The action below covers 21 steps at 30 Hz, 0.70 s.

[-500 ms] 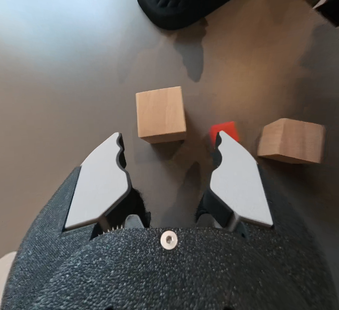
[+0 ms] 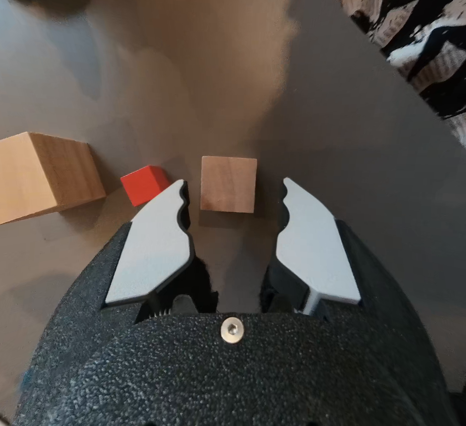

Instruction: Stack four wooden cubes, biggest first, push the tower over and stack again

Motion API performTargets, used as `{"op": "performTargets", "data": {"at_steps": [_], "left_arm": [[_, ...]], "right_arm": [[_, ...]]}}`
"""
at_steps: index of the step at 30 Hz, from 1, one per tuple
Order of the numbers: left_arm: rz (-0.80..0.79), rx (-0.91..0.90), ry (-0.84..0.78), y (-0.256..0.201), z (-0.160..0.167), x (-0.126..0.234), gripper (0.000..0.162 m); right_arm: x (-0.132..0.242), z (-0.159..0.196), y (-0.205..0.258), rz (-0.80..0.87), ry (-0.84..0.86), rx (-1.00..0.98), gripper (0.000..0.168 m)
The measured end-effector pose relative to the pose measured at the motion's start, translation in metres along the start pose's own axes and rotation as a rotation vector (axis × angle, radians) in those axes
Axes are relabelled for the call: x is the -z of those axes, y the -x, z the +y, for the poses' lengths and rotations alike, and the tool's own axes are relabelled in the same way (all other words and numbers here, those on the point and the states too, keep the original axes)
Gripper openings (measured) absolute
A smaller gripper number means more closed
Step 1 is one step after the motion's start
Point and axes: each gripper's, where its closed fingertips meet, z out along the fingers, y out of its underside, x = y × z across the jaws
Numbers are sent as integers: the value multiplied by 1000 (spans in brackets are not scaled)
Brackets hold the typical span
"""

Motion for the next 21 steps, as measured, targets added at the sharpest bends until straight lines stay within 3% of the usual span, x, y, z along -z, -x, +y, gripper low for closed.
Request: {"op": "performTargets", "data": {"at_steps": [3, 9, 14, 21], "left_arm": [[-15, -32, 53, 2, 8, -9, 43], [-45, -20, 36, 17, -7, 30, 43], [-125, 34, 9, 70, -27, 74, 43], [-186, 138, 125, 137, -17, 58, 43]], "right_arm": [[0, 0, 0, 0, -3, -4, 97], [2, -3, -1, 3, -23, -9, 95], [2, -2, -2, 2, -18, -15, 95], [2, -2, -2, 0, -13, -20, 95]]}}
